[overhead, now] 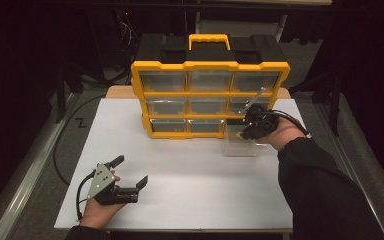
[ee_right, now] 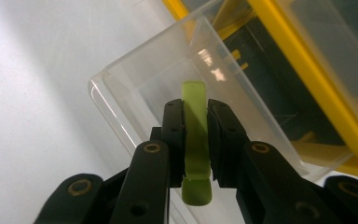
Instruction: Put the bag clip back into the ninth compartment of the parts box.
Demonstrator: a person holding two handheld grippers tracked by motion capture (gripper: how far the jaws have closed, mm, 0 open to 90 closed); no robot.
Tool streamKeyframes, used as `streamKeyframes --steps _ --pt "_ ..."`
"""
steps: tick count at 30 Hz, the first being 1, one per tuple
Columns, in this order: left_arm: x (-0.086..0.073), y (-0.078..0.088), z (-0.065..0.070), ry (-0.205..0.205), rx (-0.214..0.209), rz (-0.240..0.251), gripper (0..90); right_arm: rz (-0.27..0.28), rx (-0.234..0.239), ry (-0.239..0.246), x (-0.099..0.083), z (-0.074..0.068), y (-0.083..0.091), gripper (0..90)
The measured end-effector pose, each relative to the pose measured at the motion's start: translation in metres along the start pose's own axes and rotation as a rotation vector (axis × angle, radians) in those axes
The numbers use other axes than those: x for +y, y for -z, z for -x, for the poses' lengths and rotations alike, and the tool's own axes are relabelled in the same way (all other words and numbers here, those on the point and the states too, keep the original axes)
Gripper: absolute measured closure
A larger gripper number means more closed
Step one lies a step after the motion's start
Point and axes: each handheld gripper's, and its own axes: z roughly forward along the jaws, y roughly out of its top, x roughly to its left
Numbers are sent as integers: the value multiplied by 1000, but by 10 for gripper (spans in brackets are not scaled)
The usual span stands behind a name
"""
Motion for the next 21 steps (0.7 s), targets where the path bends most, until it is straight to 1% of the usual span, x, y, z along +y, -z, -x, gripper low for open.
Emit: streamKeyframes --steps 6,14,21 --pt "0 0 0 -1 -1 -1 2 -4 7 3 -2 0 -7 802" --pt "0 0 0 0 2 2 2 4 8 5 0 -1 -6 802" --pt "0 0 0 -1 1 1 2 47 17 -18 0 0 1 801"
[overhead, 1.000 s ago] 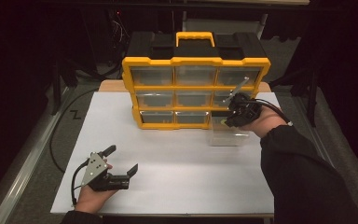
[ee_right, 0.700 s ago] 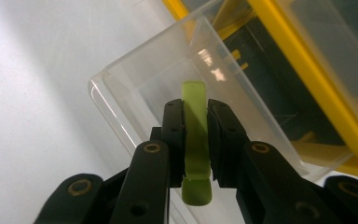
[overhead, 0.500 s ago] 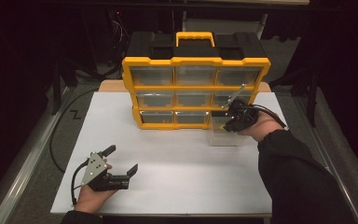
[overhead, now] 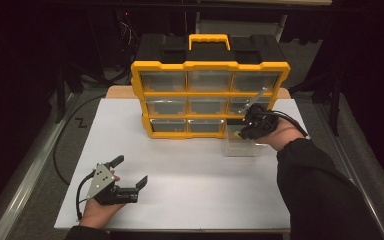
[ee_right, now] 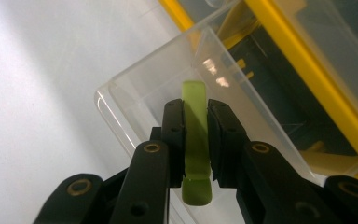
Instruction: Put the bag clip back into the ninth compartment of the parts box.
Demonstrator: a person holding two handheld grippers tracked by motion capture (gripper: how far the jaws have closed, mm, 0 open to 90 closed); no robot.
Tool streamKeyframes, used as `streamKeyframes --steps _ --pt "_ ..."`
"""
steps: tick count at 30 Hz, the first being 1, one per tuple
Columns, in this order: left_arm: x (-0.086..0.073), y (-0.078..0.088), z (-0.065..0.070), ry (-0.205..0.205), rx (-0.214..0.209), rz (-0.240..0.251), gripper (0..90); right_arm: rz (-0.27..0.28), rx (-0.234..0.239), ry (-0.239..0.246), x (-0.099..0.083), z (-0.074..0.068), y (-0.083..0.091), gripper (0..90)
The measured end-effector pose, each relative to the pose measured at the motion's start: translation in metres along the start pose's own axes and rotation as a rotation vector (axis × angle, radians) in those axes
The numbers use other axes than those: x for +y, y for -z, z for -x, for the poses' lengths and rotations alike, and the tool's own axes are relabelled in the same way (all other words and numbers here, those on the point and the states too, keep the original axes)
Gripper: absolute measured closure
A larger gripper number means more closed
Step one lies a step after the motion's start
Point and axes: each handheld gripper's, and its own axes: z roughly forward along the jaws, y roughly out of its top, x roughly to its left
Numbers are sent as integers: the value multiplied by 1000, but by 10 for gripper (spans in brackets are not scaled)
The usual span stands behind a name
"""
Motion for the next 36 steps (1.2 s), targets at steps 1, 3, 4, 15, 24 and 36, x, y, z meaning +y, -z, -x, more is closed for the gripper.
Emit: streamKeyframes --steps 1,3,4,15,24,36 --pt "0 0 0 0 0 0 2 2 -4 -5 -1 1 0 796" --pt "0 0 0 0 0 -1 3 6 -15 -18 -2 1 -1 684" --pt "0 0 0 0 1 -1 2 4 -24 -33 -2 2 -1 597" --pt "0 0 1 -1 -1 -1 3 15 12 -41 -7 -4 11 484" --pt "0 -1 0 -2 1 -6 3 5 18 -46 -18 -12 17 444" --pt "-1 -2 1 -9 0 -13 2 2 15 -70 -45 -23 25 339"
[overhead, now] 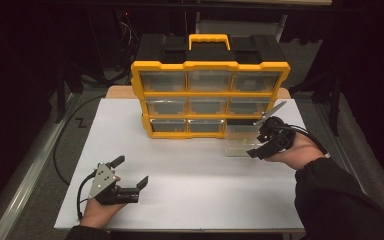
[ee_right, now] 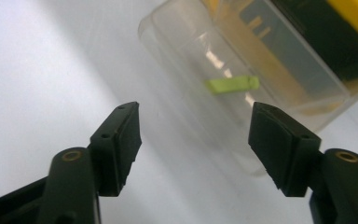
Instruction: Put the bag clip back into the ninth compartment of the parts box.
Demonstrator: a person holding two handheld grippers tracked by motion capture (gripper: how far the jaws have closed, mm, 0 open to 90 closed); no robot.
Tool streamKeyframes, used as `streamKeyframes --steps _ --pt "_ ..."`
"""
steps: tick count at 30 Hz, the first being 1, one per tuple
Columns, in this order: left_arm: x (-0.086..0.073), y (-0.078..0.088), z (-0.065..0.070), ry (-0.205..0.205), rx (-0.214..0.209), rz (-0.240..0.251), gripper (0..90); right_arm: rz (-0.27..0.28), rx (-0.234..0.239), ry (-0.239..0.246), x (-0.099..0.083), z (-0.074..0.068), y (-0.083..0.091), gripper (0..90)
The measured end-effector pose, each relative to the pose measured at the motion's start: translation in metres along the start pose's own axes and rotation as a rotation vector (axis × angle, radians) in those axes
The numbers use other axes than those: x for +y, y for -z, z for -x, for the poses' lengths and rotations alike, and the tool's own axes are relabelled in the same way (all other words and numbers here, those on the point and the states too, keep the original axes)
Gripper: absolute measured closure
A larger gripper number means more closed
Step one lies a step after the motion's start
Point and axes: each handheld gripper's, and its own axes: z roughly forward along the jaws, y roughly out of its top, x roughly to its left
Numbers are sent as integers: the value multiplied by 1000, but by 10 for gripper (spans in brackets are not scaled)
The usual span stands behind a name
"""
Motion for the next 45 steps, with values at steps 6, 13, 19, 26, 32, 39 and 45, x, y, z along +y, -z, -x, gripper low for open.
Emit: streamKeyframes --steps 6,13,19,26,32,39,45 --pt "0 0 1 -4 -5 -5 3 0 -5 -10 -15 -3 6 298" --pt "0 -1 1 -4 -4 -7 3 -14 -8 -22 -33 -5 8 253" --pt "-1 -1 1 -4 -3 -8 3 -21 -17 -31 -43 -9 4 168" --pt "-1 -1 2 -5 -3 -9 3 -60 -21 -45 -52 -18 -16 11" --pt "-1 0 2 -5 -3 -9 3 -86 -17 -48 -59 -25 -38 11" --pt "-1 0 1 -2 -5 -12 3 -109 -10 -42 -66 -31 -60 11" --pt "-1 0 2 -2 -8 -12 3 -94 -17 -39 -73 -35 -72 11"
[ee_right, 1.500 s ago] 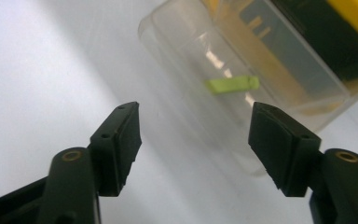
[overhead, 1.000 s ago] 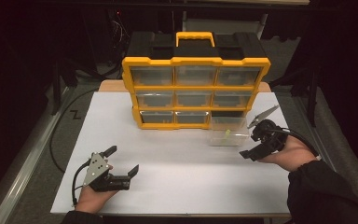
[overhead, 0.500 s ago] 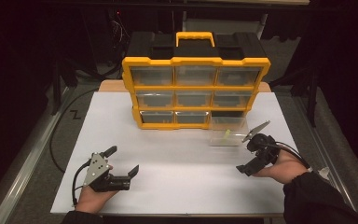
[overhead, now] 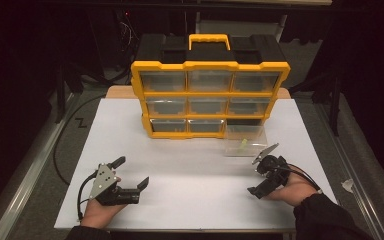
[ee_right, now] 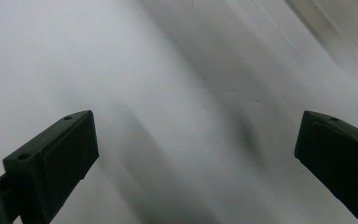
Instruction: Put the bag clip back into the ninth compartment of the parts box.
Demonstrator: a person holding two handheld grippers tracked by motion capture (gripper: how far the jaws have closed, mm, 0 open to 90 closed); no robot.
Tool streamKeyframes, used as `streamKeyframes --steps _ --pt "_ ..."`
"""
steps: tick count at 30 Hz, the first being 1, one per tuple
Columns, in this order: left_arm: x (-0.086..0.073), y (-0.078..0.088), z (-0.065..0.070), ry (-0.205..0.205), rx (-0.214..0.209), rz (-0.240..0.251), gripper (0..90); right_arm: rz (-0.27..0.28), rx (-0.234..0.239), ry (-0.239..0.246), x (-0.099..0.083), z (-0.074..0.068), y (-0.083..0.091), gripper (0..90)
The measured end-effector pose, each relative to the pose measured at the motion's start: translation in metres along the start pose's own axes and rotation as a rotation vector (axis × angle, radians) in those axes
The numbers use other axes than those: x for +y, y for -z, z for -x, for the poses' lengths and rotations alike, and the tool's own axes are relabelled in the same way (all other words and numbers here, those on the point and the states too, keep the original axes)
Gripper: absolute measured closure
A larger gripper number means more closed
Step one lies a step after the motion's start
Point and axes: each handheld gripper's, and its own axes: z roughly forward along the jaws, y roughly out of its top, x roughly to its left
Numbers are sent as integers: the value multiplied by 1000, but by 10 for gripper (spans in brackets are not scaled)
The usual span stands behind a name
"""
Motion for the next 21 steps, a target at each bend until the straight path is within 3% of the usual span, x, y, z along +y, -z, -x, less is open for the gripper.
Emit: streamKeyframes --steps 12,21 --pt "0 0 0 -3 -4 -4 3 130 -5 -27 -11 -6 -14 11" --pt "0 -1 0 -4 -5 -7 3 266 -17 -69 -16 -7 -17 11"
